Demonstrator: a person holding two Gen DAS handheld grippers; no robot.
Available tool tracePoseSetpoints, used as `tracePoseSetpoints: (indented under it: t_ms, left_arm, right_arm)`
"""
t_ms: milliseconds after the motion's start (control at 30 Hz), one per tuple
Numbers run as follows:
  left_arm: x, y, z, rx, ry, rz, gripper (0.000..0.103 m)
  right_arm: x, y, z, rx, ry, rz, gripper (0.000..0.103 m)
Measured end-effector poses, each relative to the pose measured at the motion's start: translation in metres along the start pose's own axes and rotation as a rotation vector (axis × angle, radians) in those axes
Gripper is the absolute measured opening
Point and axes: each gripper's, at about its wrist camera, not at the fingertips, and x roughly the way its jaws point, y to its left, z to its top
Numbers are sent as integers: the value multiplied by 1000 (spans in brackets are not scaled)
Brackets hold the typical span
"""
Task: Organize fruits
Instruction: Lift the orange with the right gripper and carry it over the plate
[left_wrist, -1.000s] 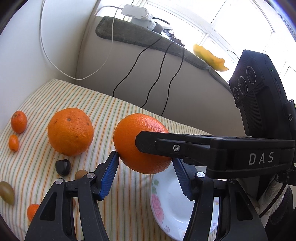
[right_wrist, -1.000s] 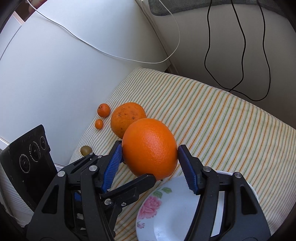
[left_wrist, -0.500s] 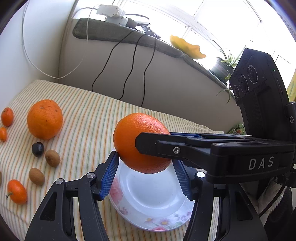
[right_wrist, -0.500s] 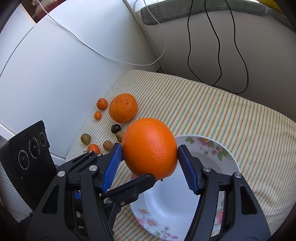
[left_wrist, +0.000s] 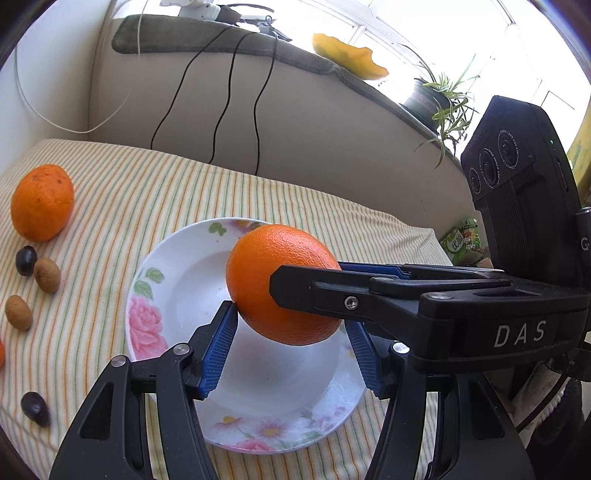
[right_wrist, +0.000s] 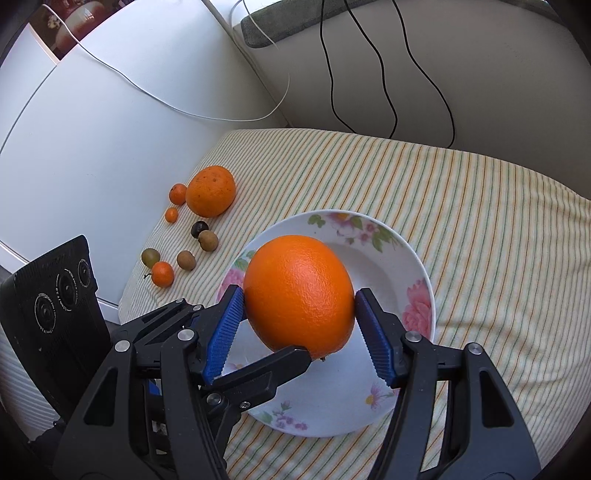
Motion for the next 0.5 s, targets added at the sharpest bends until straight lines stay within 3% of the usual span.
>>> tracePoseSetpoints:
  t_ms: [500]
  left_arm:
    - [17, -3, -1, 40, 35, 21, 58]
  right_arm:
    - [2, -8, -10, 10, 16, -22, 66]
